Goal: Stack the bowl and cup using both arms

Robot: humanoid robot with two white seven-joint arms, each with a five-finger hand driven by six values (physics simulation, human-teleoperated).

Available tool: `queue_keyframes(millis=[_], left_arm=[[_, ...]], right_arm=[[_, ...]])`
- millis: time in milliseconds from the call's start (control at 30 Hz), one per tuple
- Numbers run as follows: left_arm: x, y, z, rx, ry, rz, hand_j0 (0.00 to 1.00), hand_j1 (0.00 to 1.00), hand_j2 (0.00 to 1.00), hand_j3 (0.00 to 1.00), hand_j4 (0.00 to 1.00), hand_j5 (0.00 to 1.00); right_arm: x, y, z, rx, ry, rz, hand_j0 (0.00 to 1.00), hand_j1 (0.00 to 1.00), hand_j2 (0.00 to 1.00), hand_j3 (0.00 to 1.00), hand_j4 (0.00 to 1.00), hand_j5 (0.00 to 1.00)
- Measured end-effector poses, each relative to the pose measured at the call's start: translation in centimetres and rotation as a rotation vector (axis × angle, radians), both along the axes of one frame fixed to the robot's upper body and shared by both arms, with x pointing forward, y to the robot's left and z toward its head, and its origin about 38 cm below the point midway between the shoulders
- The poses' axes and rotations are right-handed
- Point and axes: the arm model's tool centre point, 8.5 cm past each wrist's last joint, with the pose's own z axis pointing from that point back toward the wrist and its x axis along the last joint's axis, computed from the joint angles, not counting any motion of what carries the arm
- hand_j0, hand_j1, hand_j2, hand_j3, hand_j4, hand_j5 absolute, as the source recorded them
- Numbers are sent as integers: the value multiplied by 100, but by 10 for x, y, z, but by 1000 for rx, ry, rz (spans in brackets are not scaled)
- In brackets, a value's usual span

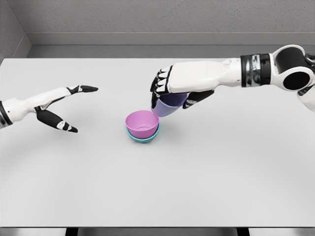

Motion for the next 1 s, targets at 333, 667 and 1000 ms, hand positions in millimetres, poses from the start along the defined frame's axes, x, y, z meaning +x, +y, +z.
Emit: queue_keyframes(millis=[333,667,1000], left_arm=[[-1,2,4,6,8,-27,100,100,100,100,100,100],[-1,5,7,-2,3,-15,100,100,100,100,100,100],[-3,13,7,6,7,3,100,100,100,100,100,100]], right_arm=[[-1,13,-2,16,10,27,65,65,65,65,65,65],[5,22,-4,23,23,27,65,65,65,65,65,65],[4,35,-11,21,39,49,65,65,65,65,65,65]])
